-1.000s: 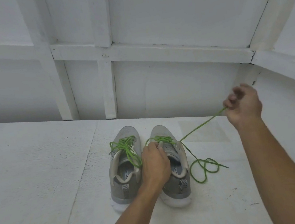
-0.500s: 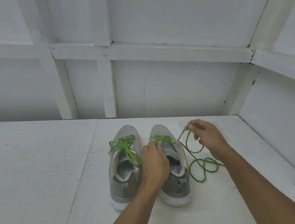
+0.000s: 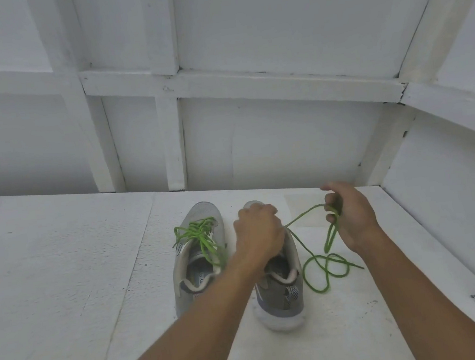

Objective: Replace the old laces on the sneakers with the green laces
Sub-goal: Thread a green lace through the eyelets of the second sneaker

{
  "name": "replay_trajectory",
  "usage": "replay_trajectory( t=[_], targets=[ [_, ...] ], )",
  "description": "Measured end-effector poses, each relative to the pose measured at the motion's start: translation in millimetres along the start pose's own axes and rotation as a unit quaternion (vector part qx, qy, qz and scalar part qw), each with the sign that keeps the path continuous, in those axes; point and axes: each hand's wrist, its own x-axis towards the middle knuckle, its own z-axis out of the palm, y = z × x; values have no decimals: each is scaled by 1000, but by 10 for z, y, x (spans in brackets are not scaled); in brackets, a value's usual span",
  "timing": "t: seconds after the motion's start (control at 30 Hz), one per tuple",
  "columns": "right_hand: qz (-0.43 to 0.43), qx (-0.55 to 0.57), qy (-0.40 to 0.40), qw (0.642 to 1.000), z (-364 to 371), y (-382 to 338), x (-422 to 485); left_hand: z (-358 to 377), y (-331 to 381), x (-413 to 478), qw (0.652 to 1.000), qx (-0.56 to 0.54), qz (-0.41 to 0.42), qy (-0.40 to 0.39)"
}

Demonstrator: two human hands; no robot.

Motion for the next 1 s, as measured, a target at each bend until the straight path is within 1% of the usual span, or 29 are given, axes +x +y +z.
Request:
replay_trajectory(
  t=[0.07, 0.13, 0.23, 0.3, 0.4, 0.5, 0.53, 0.6, 0.67, 0.77, 0.83, 0.9, 1.0],
  targets=[
    [1, -23, -5, 1000, 3, 42, -43, -5, 88, 207, 993, 83, 30, -80],
    [6, -12, -13, 1000, 17, 82, -83, 21, 159, 344, 978, 133, 30, -158],
    [19, 18, -25, 999, 39, 139, -141, 26, 231, 419, 957, 159, 9, -244],
    [26, 35, -37, 998, 47, 179, -163, 4, 262, 443, 949, 163, 9, -270],
    [38, 58, -48, 996, 77, 213, -206, -41, 263, 458, 947, 155, 18, -280],
    [47, 91, -73, 992, 99, 202, -249, -60, 238, 503, 951, 126, 8, -284],
    [48, 97, -80, 991, 104, 188, -255, -77, 223, 527, 955, 103, 4, -277],
    [40, 85, -81, 992, 106, 145, -248, -170, 211, 560, 963, 21, -7, -270],
    [32, 52, -68, 996, 114, 90, -235, -310, 229, 589, 962, -75, -9, -261],
    [26, -29, -65, 997, 96, 1, -190, -542, 318, 612, 957, -166, 17, -238],
    [30, -110, -86, 990, 93, -64, -147, -655, 376, 624, 953, -197, 44, -224],
    [27, -187, -120, 975, 97, -128, -89, -752, 439, 617, 950, -208, 71, -220],
    [34, -259, -186, 947, 108, -187, -27, -848, 476, 599, 945, -226, 85, -220]
  ],
)
